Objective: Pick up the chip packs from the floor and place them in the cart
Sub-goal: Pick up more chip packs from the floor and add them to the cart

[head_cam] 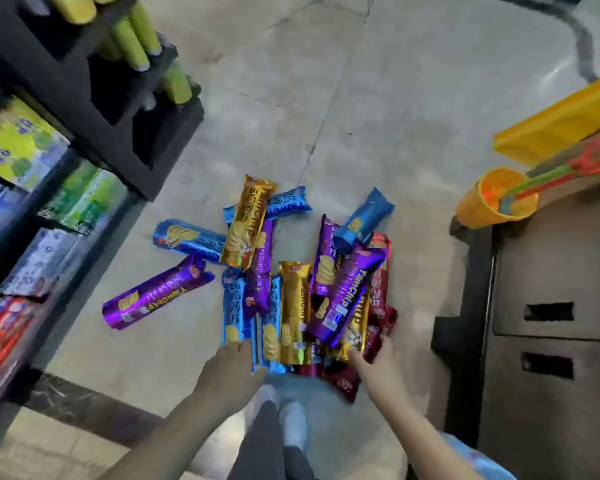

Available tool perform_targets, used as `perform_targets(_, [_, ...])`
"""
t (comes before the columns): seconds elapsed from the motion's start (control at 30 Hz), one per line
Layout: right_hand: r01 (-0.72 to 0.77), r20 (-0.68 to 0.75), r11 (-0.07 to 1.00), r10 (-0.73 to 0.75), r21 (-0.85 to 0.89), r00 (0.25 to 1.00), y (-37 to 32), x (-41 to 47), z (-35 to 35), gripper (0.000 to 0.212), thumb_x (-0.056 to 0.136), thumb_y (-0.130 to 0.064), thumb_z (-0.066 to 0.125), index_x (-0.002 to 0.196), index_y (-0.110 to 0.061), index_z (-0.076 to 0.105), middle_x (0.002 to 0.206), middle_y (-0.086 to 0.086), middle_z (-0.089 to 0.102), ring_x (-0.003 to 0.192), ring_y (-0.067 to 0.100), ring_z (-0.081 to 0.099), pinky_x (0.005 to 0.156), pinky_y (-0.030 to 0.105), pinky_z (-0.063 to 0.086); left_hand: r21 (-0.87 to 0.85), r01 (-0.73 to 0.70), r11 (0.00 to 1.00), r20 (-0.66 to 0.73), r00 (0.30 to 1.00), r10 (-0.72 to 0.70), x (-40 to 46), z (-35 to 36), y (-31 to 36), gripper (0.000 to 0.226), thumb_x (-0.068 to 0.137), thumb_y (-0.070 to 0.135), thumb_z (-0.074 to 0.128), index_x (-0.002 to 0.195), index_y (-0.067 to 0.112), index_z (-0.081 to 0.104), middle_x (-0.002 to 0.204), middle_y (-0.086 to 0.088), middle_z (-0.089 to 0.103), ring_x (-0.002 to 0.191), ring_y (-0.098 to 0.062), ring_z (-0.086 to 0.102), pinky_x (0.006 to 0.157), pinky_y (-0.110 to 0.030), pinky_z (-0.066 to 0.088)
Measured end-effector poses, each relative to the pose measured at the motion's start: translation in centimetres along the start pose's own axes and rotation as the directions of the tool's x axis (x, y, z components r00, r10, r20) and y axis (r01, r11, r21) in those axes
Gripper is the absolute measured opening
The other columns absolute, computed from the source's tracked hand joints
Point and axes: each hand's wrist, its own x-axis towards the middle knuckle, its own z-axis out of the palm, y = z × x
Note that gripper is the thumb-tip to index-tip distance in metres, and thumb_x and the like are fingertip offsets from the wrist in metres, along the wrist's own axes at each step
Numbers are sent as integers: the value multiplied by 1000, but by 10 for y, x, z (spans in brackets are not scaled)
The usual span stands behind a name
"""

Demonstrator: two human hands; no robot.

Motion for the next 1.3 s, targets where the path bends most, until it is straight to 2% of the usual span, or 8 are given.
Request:
perform_targets(0.13, [-51,-51,993,56,108,997,17,97,61,115,49,-80,54,142,-15,31,128,13,55,120,32,52,101,49,43,26,-32,999,32,999,32,122,55,8,46,96,43,39,130,13,41,130,-8,50,125,-26,44,96,-35,40])
perform_targets(0.33, [33,-222,999,-24,36,975,8,225,129,115,69,-62,70,150,-1,16,150,23,31,140,35,30,114,45,29,-211,31,977,50,999,-21,289,138,15,56,96,45,41,135,5,36,137,-15,45,126,-31,45,104,-42,40])
perform_targets(0.43, [-26,-289,999,19,-22,957,4,271,159,124,71,-62,70,152,-3,-3,157,25,9,147,36,11,118,44,15,-301,102,948,8,995,-104,348,167,20,73,94,48,44,146,4,19,148,-15,32,135,-33,35,108,-42,35])
perform_targets(0.6, [-124,-442,992,115,9,890,7,306,192,129,67,-60,73,152,-9,-9,157,26,3,143,40,17,112,49,25,-373,242,896,-101,949,-299,395,211,35,107,79,60,60,147,-3,6,147,-18,27,134,-34,32,108,-40,33])
perform_targets(0.73, [-104,-476,995,90,-3,875,13,313,191,117,76,-44,74,152,-12,-8,151,21,22,132,38,33,102,50,35,-385,239,891,-231,910,-344,399,223,41,104,76,55,67,144,-4,14,140,-17,35,131,-32,37,106,-37,35])
perform_targets(0.93, [42,-447,999,-38,0,894,19,282,153,99,81,-25,70,154,-13,4,142,19,37,128,38,38,103,45,35,-534,183,825,-216,915,-342,369,192,34,79,87,36,63,144,0,22,142,-17,37,132,-33,37,106,-40,38])
perform_targets(1.13, [110,-333,994,-105,-6,937,-20,194,76,99,78,-26,73,154,-18,9,143,15,39,128,36,40,102,47,38,-668,115,735,-205,922,-330,271,100,49,77,86,36,64,145,4,25,142,-14,38,133,-30,37,108,-42,39])
perform_targets(1.3, [156,-299,987,-138,40,944,-92,85,-17,100,75,-26,75,153,-18,11,140,16,42,129,33,41,105,45,38,-720,-44,693,-314,911,-268,140,-22,72,70,84,35,67,140,9,33,136,-10,44,127,-28,42,106,-41,40])
